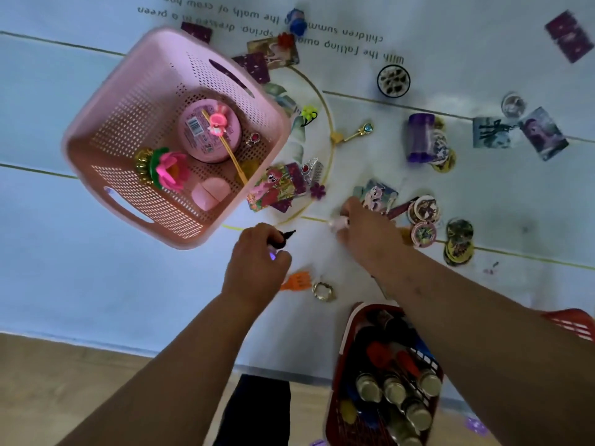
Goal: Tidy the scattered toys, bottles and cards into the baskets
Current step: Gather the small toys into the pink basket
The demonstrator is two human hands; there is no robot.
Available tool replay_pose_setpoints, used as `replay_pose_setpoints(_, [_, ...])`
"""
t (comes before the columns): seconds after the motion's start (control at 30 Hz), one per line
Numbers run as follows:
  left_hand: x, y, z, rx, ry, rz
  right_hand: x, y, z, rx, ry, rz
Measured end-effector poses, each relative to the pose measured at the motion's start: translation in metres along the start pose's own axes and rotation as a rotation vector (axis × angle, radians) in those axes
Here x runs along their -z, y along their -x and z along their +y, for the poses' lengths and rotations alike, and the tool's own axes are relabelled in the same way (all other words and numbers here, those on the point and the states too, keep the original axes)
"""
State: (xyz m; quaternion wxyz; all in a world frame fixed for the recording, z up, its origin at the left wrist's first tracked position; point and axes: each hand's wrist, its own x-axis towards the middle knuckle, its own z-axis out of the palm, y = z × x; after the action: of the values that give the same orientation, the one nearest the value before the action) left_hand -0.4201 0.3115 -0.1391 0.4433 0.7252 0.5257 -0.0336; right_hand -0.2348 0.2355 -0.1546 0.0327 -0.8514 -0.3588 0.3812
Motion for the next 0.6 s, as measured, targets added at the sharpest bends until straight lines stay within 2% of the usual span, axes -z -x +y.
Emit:
replay_pose_setpoints(0.07, [0.018,0.008,0.007,-0.069,0.06,0.073,0.004,0.001,-0.002,-0.049,-0.073,0.038])
replay_pose_setpoints(0.13, [0.033,0.019,0.024,-0.259,0.141,0.13,0.017,0.006,-0.017,-0.076,-0.331,0.09])
replay_pose_setpoints(0.23, [0.052,0.02,0.039,-0.475,0.21,0.341,0.044,0.021,-0.057,0.034,-0.628,0.181])
replay_pose_setpoints(0.3, [0.062,0.008,0.032,-0.413,0.188,0.538,0.055,0.024,-0.087,0.084,-0.731,0.139])
replay_pose_setpoints(0.37, [0.075,-0.007,0.021,-0.249,0.195,0.677,0.062,0.02,-0.117,0.119,-0.787,0.023])
replay_pose_setpoints(0.43, [0.083,-0.018,0.015,-0.134,0.174,0.694,0.067,0.016,-0.141,0.153,-0.811,-0.057])
replay_pose_setpoints(0.53, [0.082,-0.026,0.011,-0.035,0.101,0.645,0.07,0.007,-0.145,0.158,-0.791,0.086])
replay_pose_setpoints(0.6, [0.079,-0.027,0.005,-0.068,0.037,0.637,0.067,-0.008,-0.125,0.091,-0.687,0.244])
